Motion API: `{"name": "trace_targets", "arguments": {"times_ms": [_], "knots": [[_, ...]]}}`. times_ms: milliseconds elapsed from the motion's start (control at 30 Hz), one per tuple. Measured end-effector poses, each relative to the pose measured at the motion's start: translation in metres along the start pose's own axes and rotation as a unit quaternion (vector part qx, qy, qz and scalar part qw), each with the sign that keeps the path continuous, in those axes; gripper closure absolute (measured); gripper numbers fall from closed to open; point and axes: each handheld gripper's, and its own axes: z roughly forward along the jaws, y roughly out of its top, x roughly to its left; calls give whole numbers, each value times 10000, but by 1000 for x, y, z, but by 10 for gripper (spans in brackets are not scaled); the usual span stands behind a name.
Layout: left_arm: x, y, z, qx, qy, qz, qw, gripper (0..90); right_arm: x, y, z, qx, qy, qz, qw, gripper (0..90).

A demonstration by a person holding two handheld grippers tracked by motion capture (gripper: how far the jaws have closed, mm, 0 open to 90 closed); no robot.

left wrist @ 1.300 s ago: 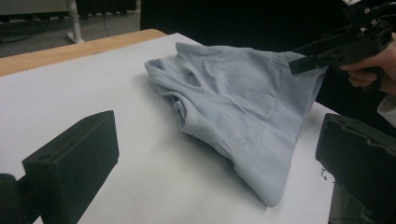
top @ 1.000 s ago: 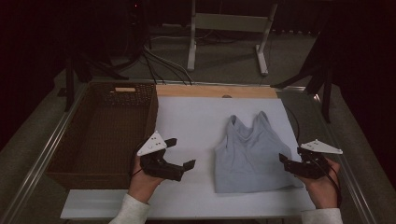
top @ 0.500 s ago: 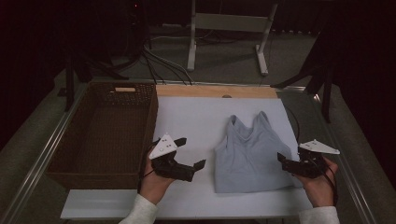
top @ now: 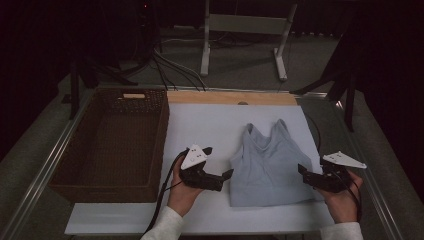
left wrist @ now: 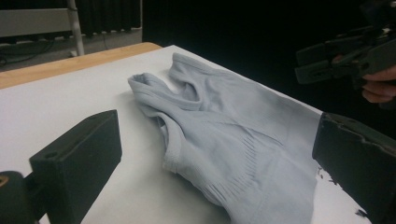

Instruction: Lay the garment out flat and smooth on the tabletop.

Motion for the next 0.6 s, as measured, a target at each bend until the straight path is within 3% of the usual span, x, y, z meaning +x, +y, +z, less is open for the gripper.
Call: {"name": "trace_targets", "arguments": {"times_ms": [400,600], "knots": [[3,-4,25,185,160,-81,9997,54,4,2,-4,-169,39,-23,9998,183],[2,-7,37,404,223,-113,9989,68,4,2,-5,-191,72,-25,9998,184]]}}
